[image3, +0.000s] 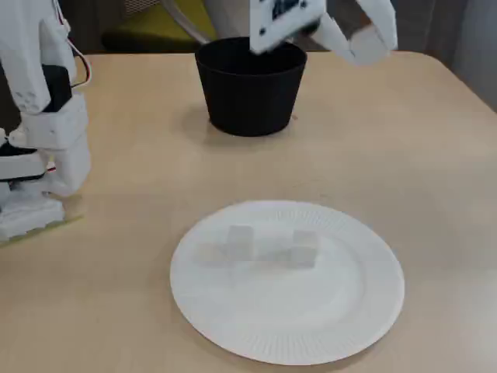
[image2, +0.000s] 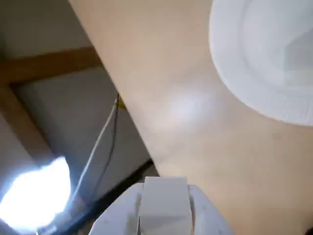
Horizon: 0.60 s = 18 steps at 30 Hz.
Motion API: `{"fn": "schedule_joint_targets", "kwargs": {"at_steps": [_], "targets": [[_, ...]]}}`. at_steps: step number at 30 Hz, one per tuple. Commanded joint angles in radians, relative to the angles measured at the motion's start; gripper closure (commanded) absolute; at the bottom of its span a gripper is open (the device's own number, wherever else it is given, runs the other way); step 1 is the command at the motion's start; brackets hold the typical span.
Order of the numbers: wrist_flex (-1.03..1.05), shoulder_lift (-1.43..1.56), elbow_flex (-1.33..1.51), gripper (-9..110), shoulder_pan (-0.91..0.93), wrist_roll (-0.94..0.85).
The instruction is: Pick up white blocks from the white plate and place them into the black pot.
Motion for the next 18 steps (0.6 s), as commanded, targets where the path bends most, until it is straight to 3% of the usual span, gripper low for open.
{"fn": "schedule_joint_targets", "kwargs": {"at_steps": [1, 7, 13, 18], "targets": [[0.028, 0.095, 0.0, 104, -0.316, -0.08], [-0.23, 0.146, 0.354, 104, -0.635, -0.132], [-0.453, 0.153, 0.614, 104, -0.699, -0.132], [-0.526, 0.112, 0.667, 104, -0.723, -0.135]]}}
